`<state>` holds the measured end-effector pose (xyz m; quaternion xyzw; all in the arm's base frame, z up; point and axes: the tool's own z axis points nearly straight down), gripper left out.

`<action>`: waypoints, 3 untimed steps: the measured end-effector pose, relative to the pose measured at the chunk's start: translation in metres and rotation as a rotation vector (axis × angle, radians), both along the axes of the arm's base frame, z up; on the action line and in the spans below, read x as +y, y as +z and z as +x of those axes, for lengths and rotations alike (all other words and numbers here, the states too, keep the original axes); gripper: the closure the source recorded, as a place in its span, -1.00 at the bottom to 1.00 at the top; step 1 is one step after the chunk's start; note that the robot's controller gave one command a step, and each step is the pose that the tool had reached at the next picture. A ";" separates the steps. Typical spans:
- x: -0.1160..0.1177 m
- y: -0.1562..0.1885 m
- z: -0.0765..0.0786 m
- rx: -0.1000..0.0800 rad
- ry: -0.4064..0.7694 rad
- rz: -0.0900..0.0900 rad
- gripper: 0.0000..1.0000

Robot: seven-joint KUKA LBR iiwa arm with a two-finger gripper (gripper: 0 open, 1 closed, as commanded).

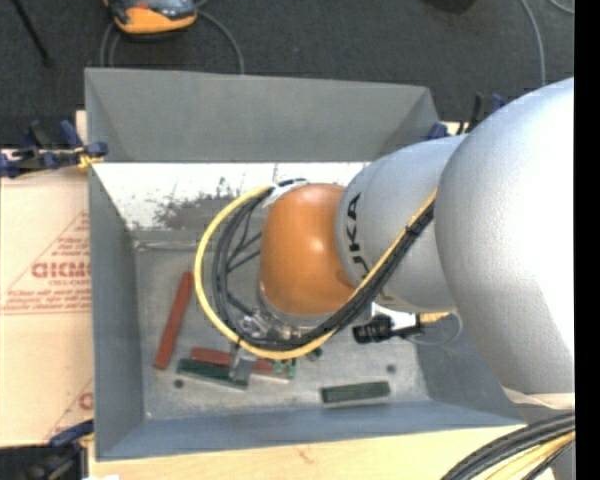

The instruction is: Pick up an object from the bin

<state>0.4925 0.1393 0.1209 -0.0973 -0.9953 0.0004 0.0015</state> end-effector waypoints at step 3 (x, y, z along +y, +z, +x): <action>0.028 -0.036 0.021 -0.006 -0.141 0.002 -1.00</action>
Offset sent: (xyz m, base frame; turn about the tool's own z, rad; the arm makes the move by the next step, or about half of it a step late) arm -0.0045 -0.0013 -0.0206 -0.0293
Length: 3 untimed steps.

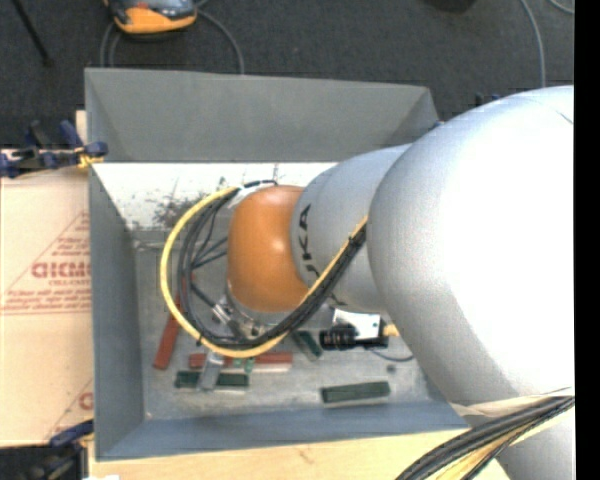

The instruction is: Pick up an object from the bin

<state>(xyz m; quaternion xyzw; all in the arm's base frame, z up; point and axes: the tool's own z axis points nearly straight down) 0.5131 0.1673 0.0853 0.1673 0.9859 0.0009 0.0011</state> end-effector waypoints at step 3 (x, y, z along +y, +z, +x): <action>-0.043 -0.015 -0.030 0.000 -0.008 -0.002 1.00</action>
Offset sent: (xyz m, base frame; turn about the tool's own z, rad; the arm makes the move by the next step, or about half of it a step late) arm -0.0312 -0.0415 -0.0153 0.0049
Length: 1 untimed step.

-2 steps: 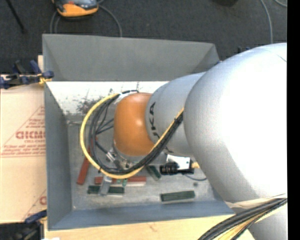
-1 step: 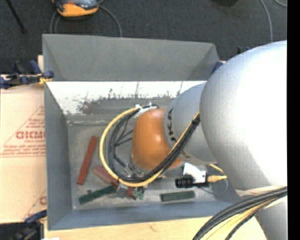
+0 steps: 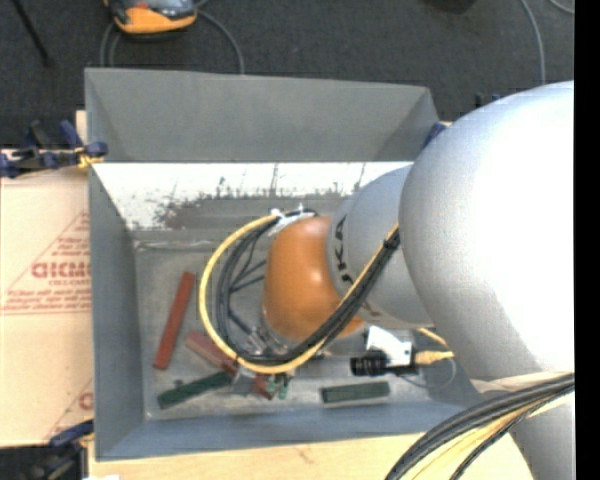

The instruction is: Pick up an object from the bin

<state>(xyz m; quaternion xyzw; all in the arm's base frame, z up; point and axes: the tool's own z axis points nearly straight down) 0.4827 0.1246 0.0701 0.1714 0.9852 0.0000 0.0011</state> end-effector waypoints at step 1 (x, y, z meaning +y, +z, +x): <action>0.049 0.055 0.004 -0.005 0.071 0.004 -1.00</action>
Offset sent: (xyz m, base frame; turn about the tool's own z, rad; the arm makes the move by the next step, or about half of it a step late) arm 0.0000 0.0000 0.0000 0.0000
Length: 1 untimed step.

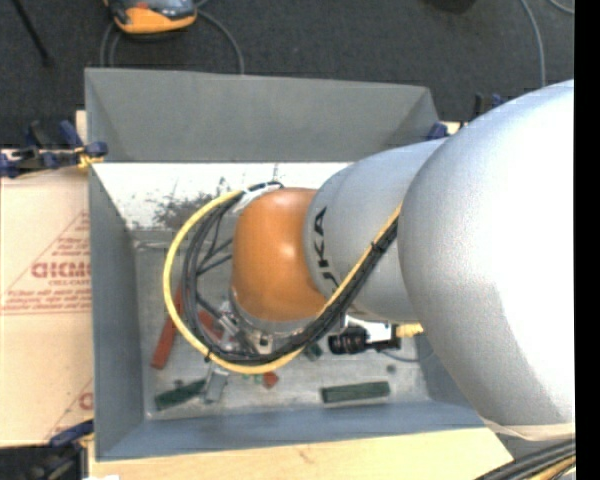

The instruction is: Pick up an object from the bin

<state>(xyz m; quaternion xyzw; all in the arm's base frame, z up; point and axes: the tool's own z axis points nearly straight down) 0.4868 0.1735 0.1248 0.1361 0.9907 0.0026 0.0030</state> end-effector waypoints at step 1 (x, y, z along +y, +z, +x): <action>-0.003 -0.003 -0.001 0.005 -0.005 -0.003 -1.00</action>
Offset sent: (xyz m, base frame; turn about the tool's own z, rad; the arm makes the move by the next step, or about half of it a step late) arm -0.0087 -0.0113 -0.0548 -0.3812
